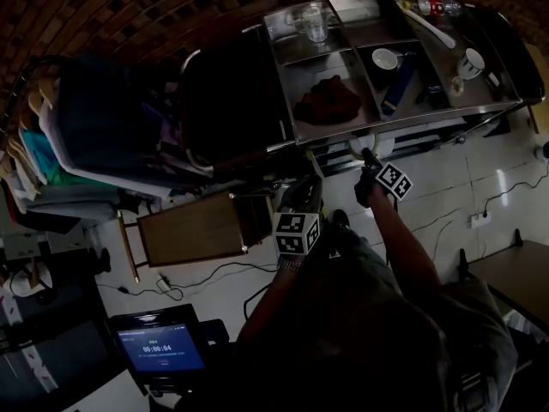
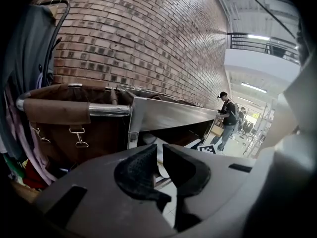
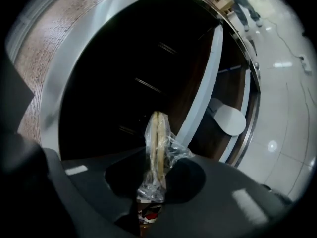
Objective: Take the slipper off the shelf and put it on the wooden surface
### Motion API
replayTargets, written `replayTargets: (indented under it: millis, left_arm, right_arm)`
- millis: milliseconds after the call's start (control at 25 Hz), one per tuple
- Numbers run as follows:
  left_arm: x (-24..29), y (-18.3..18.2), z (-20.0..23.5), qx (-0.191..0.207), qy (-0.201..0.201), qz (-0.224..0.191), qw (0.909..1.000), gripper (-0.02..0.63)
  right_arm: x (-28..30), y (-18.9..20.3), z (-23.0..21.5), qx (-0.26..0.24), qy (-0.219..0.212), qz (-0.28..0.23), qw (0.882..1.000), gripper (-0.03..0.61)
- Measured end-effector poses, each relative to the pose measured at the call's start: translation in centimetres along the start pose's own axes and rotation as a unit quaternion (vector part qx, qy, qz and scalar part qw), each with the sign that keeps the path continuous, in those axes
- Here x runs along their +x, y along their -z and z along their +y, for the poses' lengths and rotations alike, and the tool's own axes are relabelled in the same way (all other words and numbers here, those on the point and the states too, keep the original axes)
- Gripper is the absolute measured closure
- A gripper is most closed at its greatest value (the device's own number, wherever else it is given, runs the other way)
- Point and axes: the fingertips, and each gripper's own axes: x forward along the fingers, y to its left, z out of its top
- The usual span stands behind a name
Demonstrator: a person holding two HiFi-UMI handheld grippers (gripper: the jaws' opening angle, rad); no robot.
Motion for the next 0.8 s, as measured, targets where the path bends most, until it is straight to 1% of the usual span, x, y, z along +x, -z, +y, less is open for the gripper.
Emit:
replayTargets:
  millis: [160, 280, 400, 600, 680, 800]
  left_arm:
    - [0.3, -0.6, -0.8, 0.008, 0.006, -0.004, 0.9999, 0.574]
    - [0.7, -0.9, -1.4, 0.013, 0.006, -0.009, 0.9999, 0.574]
    - [1.1, -0.8, -2.1, 0.012, 0.005, -0.007, 0.9999, 0.574]
    - [0.5, -0.2, -3.0, 0.011, -0.008, -0.009, 0.9999, 0.574]
    - [-0.3, 0.3, -2.9, 0.012, -0.014, -0.009, 0.9998, 0.574]
    - [-1.8, 1.0, -1.7, 0.003, -0.03, -0.014, 0.9994, 0.574]
  right_arm:
    - [-2.6, -0.6, 0.0, 0.026, -0.029, -0.015, 0.999, 0.514]
    - [-4.9, -0.8, -0.1, 0.029, -0.048, -0.016, 0.998, 0.515]
    - [-7.0, -0.4, -0.1, 0.01, -0.051, -0.003, 0.999, 0.515]
    - [-10.1, 1.2, 0.2, -0.046, -0.041, 0.035, 0.998, 0.515]
    - [-11.8, 2.5, 0.2, -0.058, -0.039, 0.052, 0.996, 0.515]
    - [-14.7, 5.3, 0.1, -0.069, -0.042, 0.083, 0.993, 0.515]
